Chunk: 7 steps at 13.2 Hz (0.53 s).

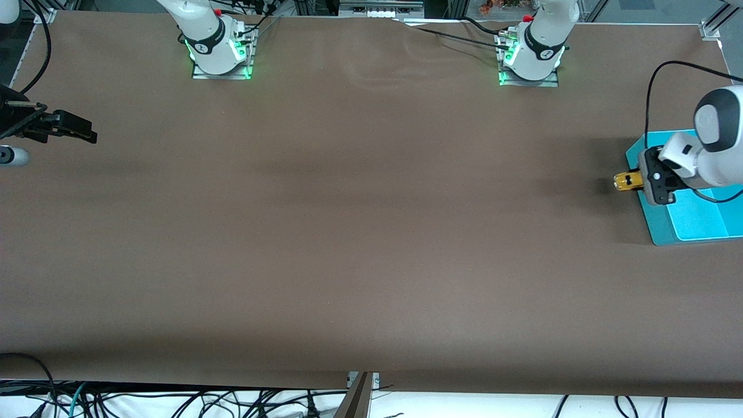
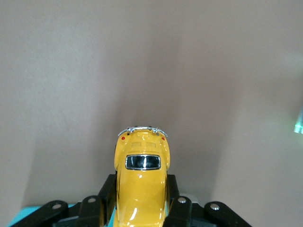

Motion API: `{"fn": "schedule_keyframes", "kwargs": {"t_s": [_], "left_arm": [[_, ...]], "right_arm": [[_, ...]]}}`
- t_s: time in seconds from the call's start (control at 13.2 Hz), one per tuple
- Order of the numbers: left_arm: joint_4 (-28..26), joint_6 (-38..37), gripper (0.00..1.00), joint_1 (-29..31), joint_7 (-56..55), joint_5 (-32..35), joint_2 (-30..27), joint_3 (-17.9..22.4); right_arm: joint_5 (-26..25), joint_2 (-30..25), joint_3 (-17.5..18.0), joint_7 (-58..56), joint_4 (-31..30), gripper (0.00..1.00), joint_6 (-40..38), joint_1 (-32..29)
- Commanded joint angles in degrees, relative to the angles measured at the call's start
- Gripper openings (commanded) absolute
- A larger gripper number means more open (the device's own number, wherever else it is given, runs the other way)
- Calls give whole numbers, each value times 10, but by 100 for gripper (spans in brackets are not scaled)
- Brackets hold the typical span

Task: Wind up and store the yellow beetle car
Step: 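Lower the car into the cyan tray and open the left gripper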

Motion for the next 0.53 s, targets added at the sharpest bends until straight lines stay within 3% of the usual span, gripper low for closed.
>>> {"fn": "schedule_keyframes", "kwargs": {"t_s": [0.0, 0.15, 0.45], "left_arm": [[9, -17, 16, 58, 56, 58, -1, 1], [1, -1, 16, 112, 87, 95, 4, 1], [-61, 149, 17, 191, 162, 108, 28, 1]], "right_arm": [[8, -4, -7, -2, -1, 100, -6, 7], [7, 5, -8, -7, 7, 100, -5, 7], [9, 11, -6, -6, 19, 100, -8, 8]]}}
